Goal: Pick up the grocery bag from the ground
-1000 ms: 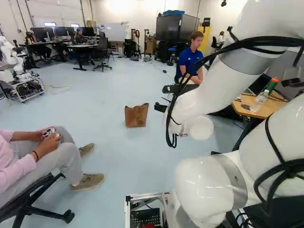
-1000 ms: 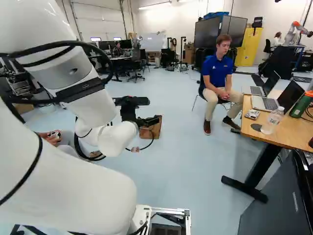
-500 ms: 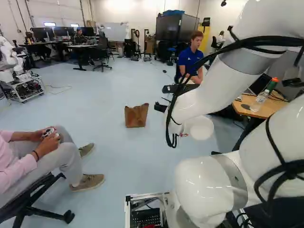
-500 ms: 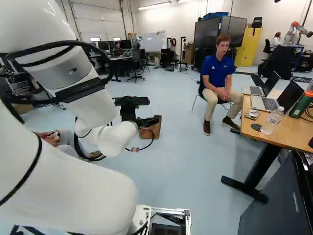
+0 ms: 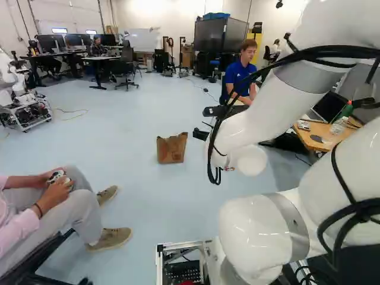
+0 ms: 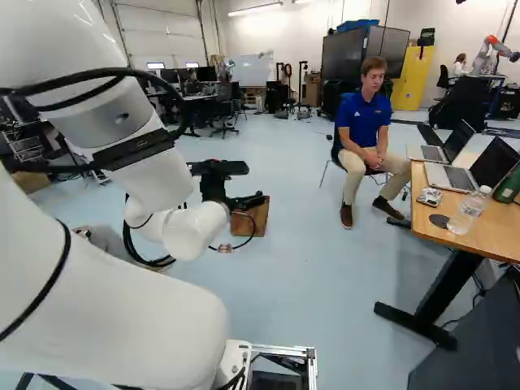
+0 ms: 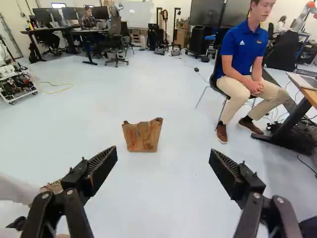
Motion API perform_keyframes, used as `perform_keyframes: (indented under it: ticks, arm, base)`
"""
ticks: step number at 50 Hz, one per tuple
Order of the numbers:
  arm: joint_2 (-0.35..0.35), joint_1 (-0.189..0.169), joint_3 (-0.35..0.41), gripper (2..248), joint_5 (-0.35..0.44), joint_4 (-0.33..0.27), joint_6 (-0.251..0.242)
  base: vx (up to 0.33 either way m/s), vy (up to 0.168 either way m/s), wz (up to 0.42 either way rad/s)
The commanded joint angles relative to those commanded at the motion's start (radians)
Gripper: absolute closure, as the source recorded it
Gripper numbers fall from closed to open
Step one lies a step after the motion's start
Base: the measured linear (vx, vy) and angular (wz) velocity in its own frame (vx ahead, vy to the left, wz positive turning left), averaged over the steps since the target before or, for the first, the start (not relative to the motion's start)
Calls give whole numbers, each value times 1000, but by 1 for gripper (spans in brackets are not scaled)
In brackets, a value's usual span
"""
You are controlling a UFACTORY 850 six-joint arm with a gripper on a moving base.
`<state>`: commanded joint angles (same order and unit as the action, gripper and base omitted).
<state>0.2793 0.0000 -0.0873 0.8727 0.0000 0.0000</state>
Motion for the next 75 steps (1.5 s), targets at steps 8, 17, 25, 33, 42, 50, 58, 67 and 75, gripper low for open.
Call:
perform_keyframes:
  ticks: [8,17,25,33,42,50,58,67,75]
  arm:
    - [0,0,0,3,0,0,0]
    - [0,0,0,3,0,0,0]
    - [0,0,0,3,0,0,0]
    - [0,0,0,3,0,0,0]
    - [0,0,0,3,0,0,0]
    - [0,0,0,3,0,0,0]
    - [0,0,0,3,0,0,0]
    - [0,0,0,3,0,0,0]
    - [-34,0,-29,3,0,0,0]
  base:
    - [375,130,-46]
    - [405,143,-47]
    - [423,149,-50]
    - [428,139,-47]
    - [421,17,-27]
    - [415,9,-40]
    - [413,0,-41]
    - [413,-2,-38]
    - [384,2,-40]
